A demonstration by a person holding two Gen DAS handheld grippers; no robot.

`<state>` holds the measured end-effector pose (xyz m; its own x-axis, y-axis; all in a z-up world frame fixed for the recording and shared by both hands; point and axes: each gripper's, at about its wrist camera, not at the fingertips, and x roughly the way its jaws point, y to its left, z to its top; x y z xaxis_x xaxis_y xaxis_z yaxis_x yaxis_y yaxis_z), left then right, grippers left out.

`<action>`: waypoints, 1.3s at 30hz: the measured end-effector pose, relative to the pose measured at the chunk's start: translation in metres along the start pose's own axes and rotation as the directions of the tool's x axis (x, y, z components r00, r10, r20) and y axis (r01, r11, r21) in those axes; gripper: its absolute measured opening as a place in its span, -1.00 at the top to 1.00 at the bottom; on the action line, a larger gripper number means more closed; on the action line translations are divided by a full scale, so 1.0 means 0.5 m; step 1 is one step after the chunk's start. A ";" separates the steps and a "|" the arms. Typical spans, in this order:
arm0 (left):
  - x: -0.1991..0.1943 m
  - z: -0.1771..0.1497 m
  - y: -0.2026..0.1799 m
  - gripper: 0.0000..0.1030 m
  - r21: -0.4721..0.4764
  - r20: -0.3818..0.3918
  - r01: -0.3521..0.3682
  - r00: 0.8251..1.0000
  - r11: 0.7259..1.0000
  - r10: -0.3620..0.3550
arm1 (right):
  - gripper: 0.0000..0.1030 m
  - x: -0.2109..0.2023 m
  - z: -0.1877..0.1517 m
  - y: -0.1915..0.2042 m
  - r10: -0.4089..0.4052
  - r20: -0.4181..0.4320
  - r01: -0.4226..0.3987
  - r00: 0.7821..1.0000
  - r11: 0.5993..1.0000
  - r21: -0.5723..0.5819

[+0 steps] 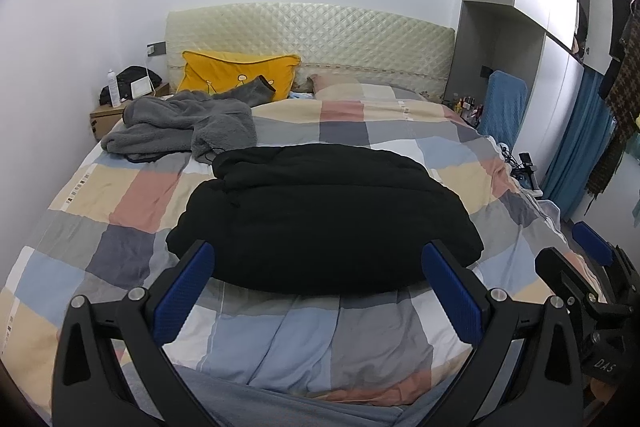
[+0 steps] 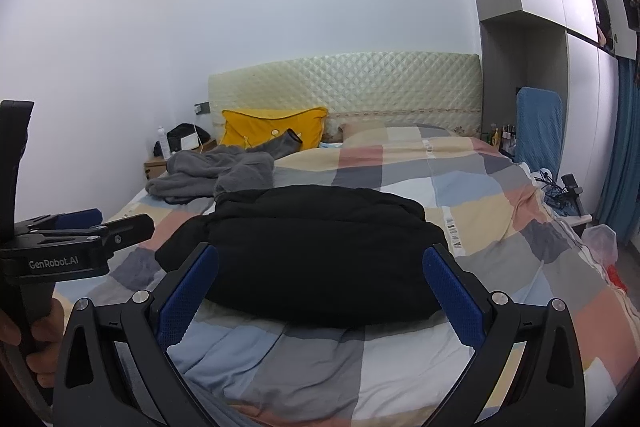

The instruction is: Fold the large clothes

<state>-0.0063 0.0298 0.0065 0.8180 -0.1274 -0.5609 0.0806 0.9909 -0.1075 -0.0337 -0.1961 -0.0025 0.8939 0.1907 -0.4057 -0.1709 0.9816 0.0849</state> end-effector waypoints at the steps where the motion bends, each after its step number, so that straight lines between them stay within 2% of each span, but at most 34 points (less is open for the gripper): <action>1: 0.000 0.000 0.000 -1.00 0.000 0.000 0.002 1.000 1.000 -0.002 | -1.00 0.000 0.000 0.000 0.005 0.001 -0.005 1.000 1.000 0.001; 39: -0.002 -0.002 -0.020 -1.00 0.022 -0.001 0.035 0.999 0.999 -0.035 | -1.00 0.001 -0.002 0.005 0.013 0.002 -0.013 1.000 1.000 0.010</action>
<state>-0.0086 0.0202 0.0075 0.8142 -0.1617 -0.5577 0.1217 0.9866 -0.1085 -0.0343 -0.1935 -0.0034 0.8923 0.2031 -0.4032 -0.1778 0.9790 0.0995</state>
